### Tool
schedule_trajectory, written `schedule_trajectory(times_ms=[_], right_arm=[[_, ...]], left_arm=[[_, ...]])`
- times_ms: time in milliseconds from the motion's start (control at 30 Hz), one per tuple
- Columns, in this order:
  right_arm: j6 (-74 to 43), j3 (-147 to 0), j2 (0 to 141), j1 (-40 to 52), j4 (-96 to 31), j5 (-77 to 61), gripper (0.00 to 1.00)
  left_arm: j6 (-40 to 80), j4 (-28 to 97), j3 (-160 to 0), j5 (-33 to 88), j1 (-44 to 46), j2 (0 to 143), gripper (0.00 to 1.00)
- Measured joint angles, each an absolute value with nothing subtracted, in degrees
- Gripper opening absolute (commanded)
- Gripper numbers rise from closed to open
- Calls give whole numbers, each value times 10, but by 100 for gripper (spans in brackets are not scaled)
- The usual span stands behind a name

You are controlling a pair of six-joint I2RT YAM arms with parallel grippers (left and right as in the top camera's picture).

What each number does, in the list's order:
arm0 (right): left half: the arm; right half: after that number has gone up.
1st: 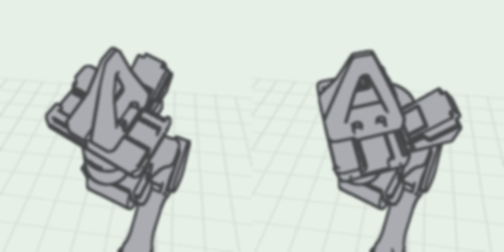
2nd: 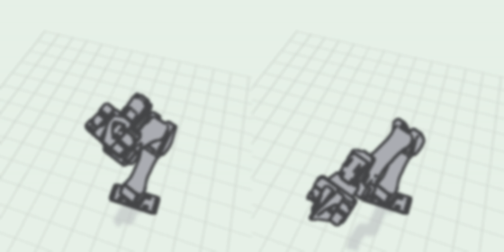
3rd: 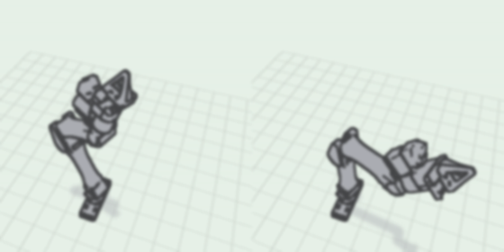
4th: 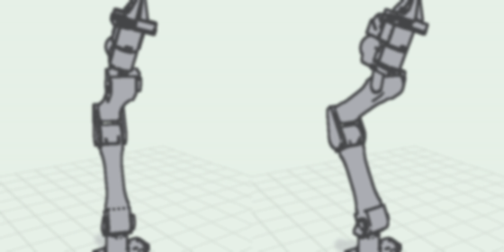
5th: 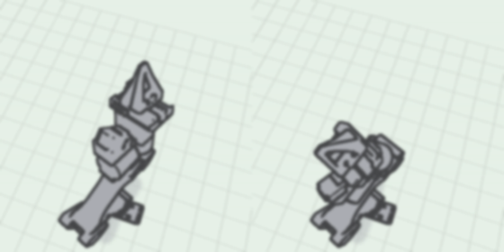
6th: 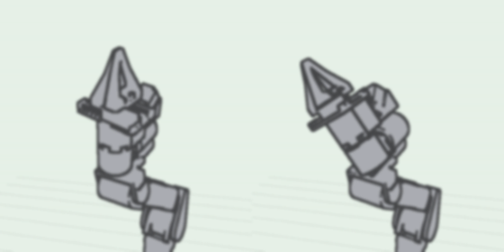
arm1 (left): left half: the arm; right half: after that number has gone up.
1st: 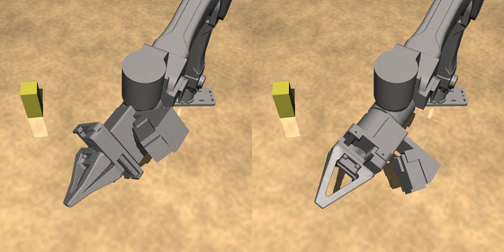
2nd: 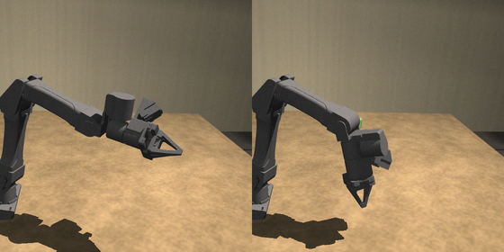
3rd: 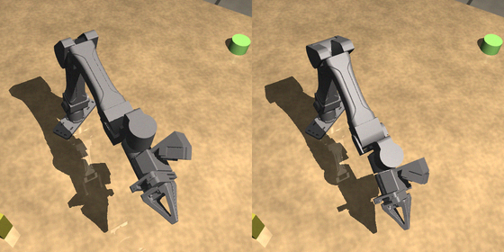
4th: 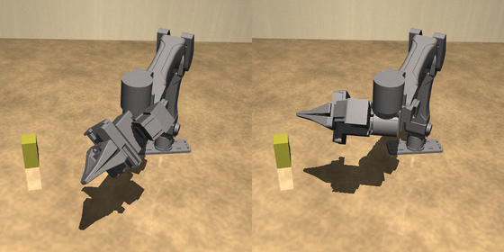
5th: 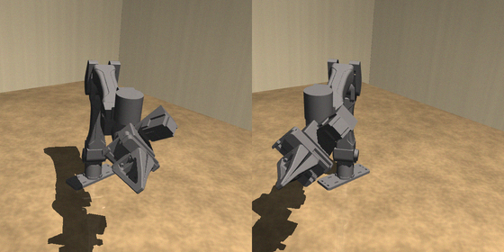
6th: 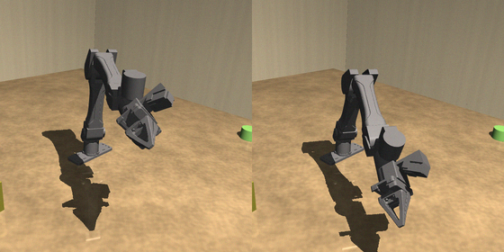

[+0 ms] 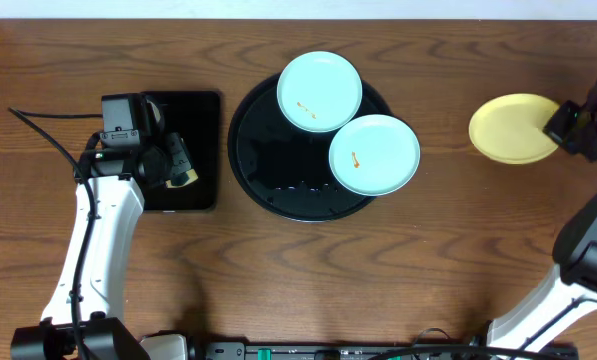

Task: Clean dirty plates on tray and stack at the side
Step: 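Lift the yellow plate with the right gripper and place it at right side, then grasp the light-green plate rim with the right gripper and pull it forward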

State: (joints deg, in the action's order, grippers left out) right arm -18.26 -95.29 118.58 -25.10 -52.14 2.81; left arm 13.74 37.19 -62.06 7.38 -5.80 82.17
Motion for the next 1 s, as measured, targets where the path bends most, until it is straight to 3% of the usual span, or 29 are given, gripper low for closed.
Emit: schedule_trajectory(times_ms=[67,133,167,233,467,700,1000], right_arm=[[-183,-953,1206,-256,-517,23,15],[-173,-953,1215,-257,-514,19,42],[-166,-953,1217,-258,-515,16,50],[-139,-955,1216,-258,-524,1,57],[-44,-996,1207,-256,-616,-140,59],[50,-1024,1152,-190,-717,-266,50],[31,-999,1147,9,-683,-173,50]], left_arm=[[137,372,-621,74,-58,822,8],[137,373,-621,74,-58,822,8],[137,373,-621,74,-58,822,8],[137,373,-621,74,-58,822,8],[137,373,-621,74,-58,822,8],[137,376,-621,74,-58,822,8],[137,385,-620,74,-58,822,8]])
